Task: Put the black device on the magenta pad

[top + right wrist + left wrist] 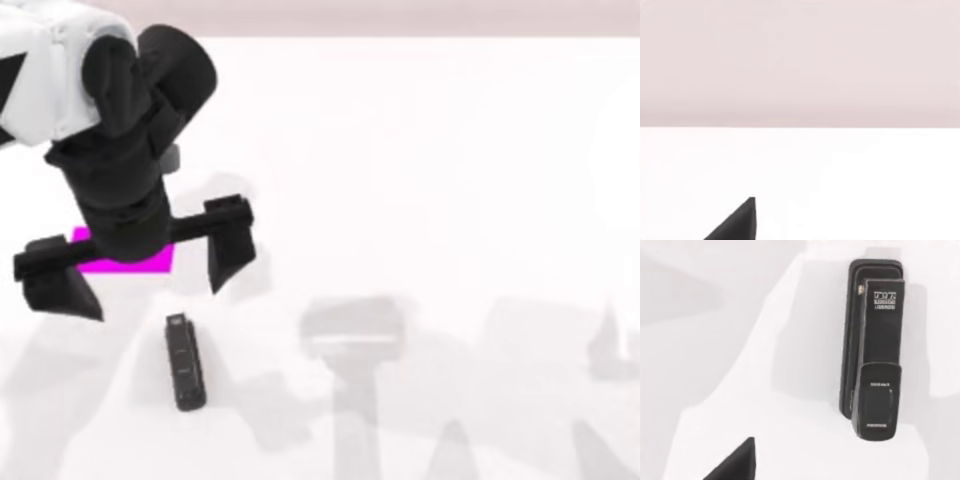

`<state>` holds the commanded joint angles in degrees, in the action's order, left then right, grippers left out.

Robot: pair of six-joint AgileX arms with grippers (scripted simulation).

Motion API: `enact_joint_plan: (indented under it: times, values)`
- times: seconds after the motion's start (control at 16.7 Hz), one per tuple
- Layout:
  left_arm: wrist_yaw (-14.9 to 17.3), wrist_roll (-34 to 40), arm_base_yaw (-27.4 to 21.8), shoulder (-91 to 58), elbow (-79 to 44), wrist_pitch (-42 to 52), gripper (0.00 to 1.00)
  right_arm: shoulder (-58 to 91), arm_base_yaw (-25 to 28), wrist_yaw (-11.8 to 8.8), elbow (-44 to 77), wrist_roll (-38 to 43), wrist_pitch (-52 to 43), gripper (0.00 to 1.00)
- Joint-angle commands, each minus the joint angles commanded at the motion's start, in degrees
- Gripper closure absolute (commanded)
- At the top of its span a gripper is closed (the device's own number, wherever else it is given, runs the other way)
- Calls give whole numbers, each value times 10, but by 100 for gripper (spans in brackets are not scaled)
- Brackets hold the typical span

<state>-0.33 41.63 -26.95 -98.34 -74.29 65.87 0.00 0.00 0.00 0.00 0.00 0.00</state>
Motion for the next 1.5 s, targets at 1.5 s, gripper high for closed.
enact_joint_plan:
  times: [1.5]
  values:
    - [0,-2,2,-85,141,-222,30,0,0,0,0,0,0,0]
